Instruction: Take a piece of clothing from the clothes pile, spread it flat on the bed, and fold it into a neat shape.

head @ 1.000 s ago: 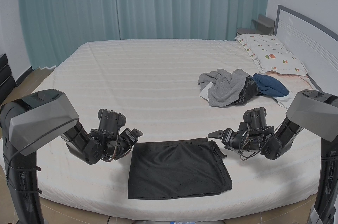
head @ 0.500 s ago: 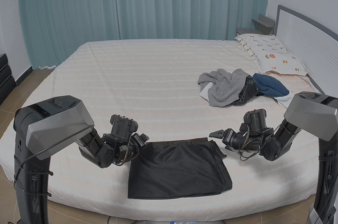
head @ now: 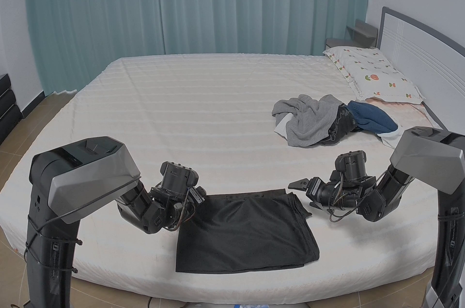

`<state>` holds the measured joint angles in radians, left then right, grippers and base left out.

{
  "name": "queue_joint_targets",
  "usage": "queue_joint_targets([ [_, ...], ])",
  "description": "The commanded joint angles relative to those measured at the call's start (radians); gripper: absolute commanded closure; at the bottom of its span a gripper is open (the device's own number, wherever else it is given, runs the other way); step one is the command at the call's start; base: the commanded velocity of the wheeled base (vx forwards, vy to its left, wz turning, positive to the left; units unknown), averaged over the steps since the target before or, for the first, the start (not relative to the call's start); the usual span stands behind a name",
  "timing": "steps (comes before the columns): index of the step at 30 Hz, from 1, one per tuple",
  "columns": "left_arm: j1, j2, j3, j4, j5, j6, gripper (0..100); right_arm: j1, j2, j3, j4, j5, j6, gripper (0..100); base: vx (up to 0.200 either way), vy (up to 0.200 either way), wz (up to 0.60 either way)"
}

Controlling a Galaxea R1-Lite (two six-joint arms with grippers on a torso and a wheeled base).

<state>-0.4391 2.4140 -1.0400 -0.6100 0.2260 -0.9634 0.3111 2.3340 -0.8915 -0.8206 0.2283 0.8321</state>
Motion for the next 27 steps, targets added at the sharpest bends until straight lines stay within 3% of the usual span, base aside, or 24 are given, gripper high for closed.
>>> queue_joint_targets([
  [1, 0.000, 0.005, -0.002, -0.002, 0.003, -0.006, 100, -0.001, -0.001, 0.003, 0.000, 0.000, -0.001, 0, 0.000, 0.000, 0.00],
  [12, 0.014, -0.001, 0.011, -0.005, 0.053, -0.058, 100, 0.016, 0.034, -0.050, -0.014, -0.015, -0.002, 0, 0.000, 0.000, 0.00],
  [19, 0.016, -0.001, 0.011, -0.005, 0.053, -0.058, 100, 0.066, 0.111, -0.106, -0.038, -0.110, -0.008, 0, 0.000, 0.000, 0.00],
  [20, 0.016, -0.001, 0.011, -0.005, 0.053, -0.058, 100, 0.066, 0.111, -0.104, -0.038, -0.112, -0.008, 100, 0.000, 0.000, 0.00],
  [27, 0.017, 0.000, 0.012, -0.005, 0.053, -0.058, 100, 0.057, 0.103, -0.098, -0.038, -0.124, -0.008, 100, 0.000, 0.000, 0.00],
])
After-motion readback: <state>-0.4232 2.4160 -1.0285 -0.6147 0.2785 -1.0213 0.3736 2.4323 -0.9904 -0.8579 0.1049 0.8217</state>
